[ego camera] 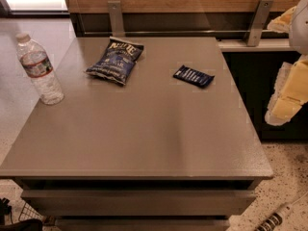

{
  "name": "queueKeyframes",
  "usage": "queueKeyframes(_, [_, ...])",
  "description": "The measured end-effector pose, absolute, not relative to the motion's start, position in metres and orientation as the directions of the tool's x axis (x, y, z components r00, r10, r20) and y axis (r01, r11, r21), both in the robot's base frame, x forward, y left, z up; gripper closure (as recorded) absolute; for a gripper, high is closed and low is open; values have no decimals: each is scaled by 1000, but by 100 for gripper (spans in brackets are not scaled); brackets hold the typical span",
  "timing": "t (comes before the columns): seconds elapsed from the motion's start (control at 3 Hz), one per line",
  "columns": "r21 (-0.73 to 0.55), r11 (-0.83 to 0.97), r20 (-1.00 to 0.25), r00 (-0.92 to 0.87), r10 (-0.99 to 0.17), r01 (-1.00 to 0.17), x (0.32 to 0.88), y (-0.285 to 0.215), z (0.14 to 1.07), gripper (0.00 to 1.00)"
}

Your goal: Move rxbar blueberry near water bottle

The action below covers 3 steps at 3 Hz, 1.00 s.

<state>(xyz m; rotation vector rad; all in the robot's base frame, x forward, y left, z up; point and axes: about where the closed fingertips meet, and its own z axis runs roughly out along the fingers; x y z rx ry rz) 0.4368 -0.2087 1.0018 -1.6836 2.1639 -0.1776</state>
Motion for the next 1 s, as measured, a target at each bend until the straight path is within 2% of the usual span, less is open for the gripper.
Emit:
queueKeyframes(0.33, [-334, 271, -232, -199, -952, -903, 438, -209, 1002, 0])
queueKeyframes(0.67, [-358, 294, -360, -159, -919, -886, 464, -217, 997, 0])
queueKeyframes(1.0, [-384, 371, -558, -107, -823, -845, 521, -244, 980, 0])
